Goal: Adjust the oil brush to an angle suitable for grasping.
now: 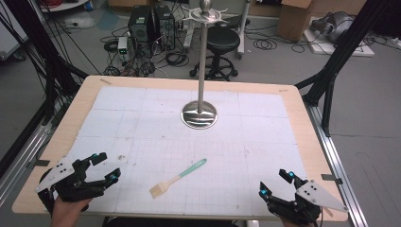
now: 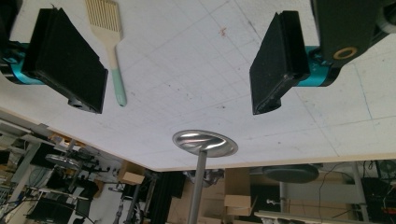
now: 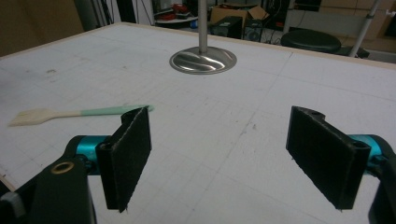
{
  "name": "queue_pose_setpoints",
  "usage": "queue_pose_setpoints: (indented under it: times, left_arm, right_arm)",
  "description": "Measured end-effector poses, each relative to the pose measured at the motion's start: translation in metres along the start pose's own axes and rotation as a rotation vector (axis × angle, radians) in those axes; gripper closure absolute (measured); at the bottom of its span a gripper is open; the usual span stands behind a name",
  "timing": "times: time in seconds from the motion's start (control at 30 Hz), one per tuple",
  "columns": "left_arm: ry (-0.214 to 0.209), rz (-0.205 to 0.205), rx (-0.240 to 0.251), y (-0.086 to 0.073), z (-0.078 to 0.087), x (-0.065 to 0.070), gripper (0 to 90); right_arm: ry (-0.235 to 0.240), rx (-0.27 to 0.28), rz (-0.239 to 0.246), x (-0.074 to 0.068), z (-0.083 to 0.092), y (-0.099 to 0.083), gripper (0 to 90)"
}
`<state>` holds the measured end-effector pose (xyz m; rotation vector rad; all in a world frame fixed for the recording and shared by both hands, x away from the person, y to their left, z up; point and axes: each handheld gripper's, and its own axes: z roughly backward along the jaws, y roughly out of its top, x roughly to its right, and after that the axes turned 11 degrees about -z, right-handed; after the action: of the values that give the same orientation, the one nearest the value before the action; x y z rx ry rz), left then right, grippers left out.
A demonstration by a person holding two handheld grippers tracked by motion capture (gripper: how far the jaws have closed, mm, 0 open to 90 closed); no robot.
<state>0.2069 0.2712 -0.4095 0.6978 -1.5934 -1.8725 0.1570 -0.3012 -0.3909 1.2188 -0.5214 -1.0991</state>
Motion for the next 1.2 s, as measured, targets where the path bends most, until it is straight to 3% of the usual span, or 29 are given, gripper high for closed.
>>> queue_pose_setpoints:
  times: [0.37,0.47,0.63,0.83,1.2]
  left_arm:
    - [-0.019,-0.008,-0.007,0.006,-0.009,0.009,19.7]
    - [-0.044,-0.028,-0.024,0.011,-0.016,0.015,20.3]
    - [-0.073,-0.024,-0.046,0.015,-0.026,0.024,20.9]
    - [-0.144,-0.047,-0.079,0.024,-0.045,0.042,22.5]
    - [-0.181,-0.06,-0.131,0.027,-0.061,0.053,22.6]
  right_arm:
    - [-0.001,-0.001,0.0,-0.002,0.001,-0.002,20.6]
    - [-0.006,0.003,-0.001,-0.003,0.002,-0.001,20.6]
    - [-0.013,0.003,-0.002,-0.005,0.003,0.0,20.6]
    - [-0.017,0.004,-0.004,-0.004,0.003,-0.001,20.6]
    - [-0.012,-0.008,0.008,-0.006,-0.001,0.0,20.6]
